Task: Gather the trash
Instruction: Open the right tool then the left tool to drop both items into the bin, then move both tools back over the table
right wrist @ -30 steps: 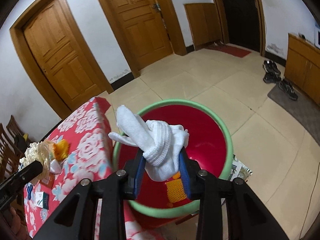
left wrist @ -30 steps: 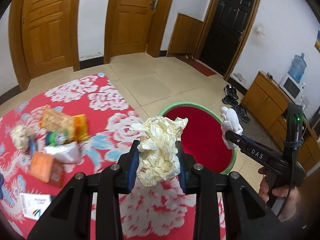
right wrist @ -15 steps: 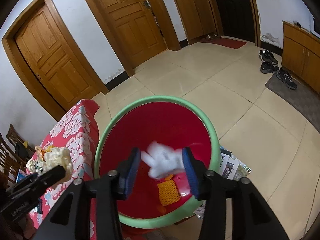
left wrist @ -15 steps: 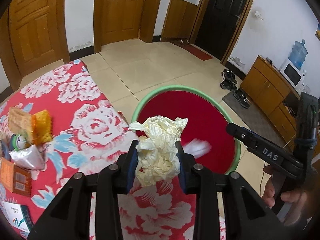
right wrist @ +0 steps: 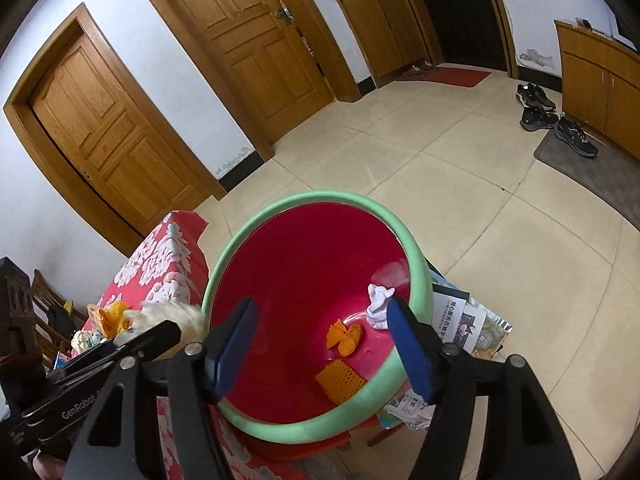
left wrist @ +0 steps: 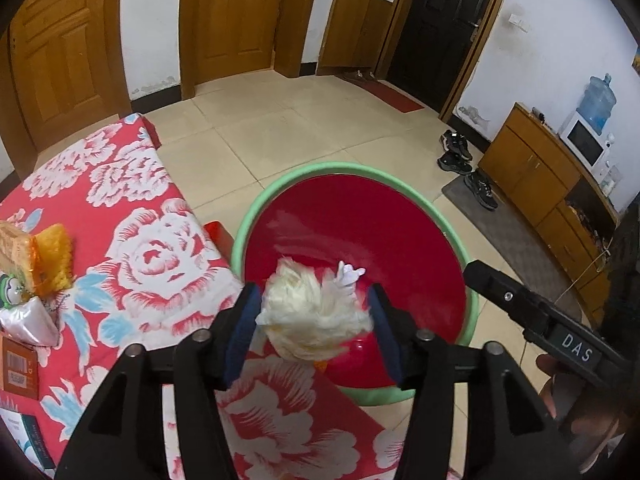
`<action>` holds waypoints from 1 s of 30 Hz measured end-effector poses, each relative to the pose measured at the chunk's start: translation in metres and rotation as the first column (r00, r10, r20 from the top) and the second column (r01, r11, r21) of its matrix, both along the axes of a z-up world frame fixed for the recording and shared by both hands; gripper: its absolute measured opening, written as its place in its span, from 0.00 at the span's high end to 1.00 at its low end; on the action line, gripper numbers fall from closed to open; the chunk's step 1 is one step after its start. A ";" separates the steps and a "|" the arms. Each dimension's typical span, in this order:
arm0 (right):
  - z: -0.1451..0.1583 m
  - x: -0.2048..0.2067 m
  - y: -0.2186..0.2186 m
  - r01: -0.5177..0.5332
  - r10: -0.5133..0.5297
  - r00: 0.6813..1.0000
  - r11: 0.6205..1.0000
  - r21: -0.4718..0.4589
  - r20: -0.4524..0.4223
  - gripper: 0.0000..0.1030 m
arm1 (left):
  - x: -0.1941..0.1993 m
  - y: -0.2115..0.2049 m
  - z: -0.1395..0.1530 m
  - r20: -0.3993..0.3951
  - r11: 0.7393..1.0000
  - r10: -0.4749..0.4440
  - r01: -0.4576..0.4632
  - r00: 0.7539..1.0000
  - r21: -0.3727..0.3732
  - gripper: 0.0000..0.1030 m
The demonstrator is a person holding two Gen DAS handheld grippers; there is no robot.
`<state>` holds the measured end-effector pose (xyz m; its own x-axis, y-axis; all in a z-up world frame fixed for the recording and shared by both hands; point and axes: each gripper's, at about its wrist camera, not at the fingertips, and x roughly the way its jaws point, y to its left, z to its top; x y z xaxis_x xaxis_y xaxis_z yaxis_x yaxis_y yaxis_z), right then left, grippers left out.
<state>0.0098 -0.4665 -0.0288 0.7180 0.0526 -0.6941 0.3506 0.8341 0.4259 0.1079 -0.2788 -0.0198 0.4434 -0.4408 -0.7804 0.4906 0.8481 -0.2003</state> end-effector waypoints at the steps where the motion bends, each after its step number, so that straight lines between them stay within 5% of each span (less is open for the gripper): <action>1: 0.000 -0.001 -0.001 0.004 -0.004 1.000 1.000 0.003 0.000 0.30 | 0.000 0.000 0.000 0.000 1.000 -0.001 0.001 1.000 -0.001 0.46; 16: 0.022 -0.019 0.016 0.013 -0.012 0.999 1.000 -0.004 0.036 0.22 | -0.019 0.036 0.024 0.022 0.998 0.041 -0.040 0.999 -0.044 0.46; 30: 0.041 -0.026 0.075 -0.085 0.086 0.994 0.996 -0.017 0.066 0.17 | -0.043 0.133 0.036 0.043 0.976 0.213 -0.210 0.976 -0.064 0.46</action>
